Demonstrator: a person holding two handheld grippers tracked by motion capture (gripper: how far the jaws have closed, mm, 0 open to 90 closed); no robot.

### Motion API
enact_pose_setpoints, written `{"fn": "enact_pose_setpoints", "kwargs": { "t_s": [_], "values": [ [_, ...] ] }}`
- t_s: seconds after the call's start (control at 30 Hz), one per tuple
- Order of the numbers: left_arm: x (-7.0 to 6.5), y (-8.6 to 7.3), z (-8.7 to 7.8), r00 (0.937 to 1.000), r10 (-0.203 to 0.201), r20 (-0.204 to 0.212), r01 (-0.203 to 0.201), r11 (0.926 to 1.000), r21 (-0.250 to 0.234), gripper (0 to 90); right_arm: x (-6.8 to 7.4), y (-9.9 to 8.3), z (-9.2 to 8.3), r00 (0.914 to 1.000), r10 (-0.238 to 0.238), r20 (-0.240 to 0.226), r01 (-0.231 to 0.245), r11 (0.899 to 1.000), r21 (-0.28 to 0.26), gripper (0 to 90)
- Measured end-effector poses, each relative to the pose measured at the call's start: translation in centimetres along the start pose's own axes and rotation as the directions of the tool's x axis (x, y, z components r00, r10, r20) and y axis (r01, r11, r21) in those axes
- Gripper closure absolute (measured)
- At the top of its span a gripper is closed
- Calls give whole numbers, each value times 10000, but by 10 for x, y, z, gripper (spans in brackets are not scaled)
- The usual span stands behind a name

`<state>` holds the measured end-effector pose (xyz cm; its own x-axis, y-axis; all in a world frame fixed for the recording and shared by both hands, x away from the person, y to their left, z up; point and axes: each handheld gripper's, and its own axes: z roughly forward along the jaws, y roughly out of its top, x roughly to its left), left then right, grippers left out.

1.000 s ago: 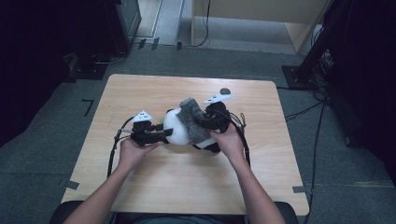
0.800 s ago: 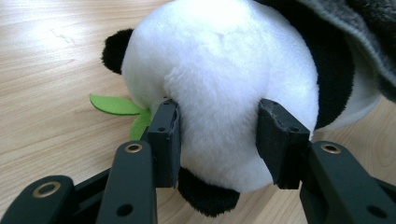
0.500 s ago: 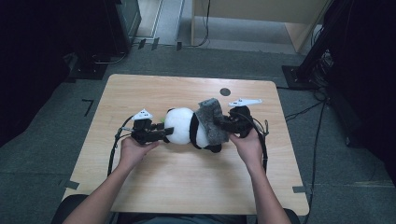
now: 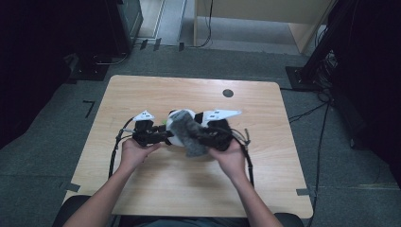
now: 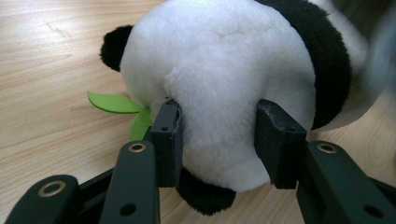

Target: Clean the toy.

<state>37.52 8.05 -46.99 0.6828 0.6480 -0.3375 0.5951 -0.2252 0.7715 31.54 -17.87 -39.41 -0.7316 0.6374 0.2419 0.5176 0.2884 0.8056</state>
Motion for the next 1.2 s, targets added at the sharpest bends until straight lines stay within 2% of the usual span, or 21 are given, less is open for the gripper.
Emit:
{"fn": "enact_pose_setpoints", "kwargs": {
  "t_s": [0.1,0.17,0.23,0.33,0.43,0.53,0.63,0.8,1.2],
  "values": [
    [-1,0,0,10000,34,-30,-34,10000,34,555,9,-10,30,9997,-252,4,252,9986,469,752],
    [-1,0,0,10000,40,-44,-40,10000,44,557,7,-18,44,9998,46,-194,-34,9983,588,754],
    [-1,0,0,10000,37,-51,-37,10000,51,559,4,-23,54,9998,111,-144,-101,9974,716,756],
    [-1,0,0,10000,45,-81,-44,10000,80,560,-1,-30,62,9998,55,183,-75,9936,1124,754],
    [0,0,0,9998,128,-137,-125,9998,176,563,-5,-35,66,9999,122,86,-131,9933,1145,755],
    [0,-1,0,9997,167,-159,-164,9997,190,564,-4,-36,67,9994,-251,246,216,9909,1332,755],
    [0,-1,0,9998,143,-144,-141,9998,157,564,-1,-36,61,9959,-618,658,502,9849,1656,753],
    [0,-1,0,9998,165,-150,-163,9998,135,564,-2,-37,40,9872,-982,1259,752,9815,1760,753],
    [-1,0,1,9998,181,-122,-180,9998,133,563,-15,-51,-13,9833,-240,1804,18,9925,1223,752]
  ]
}}
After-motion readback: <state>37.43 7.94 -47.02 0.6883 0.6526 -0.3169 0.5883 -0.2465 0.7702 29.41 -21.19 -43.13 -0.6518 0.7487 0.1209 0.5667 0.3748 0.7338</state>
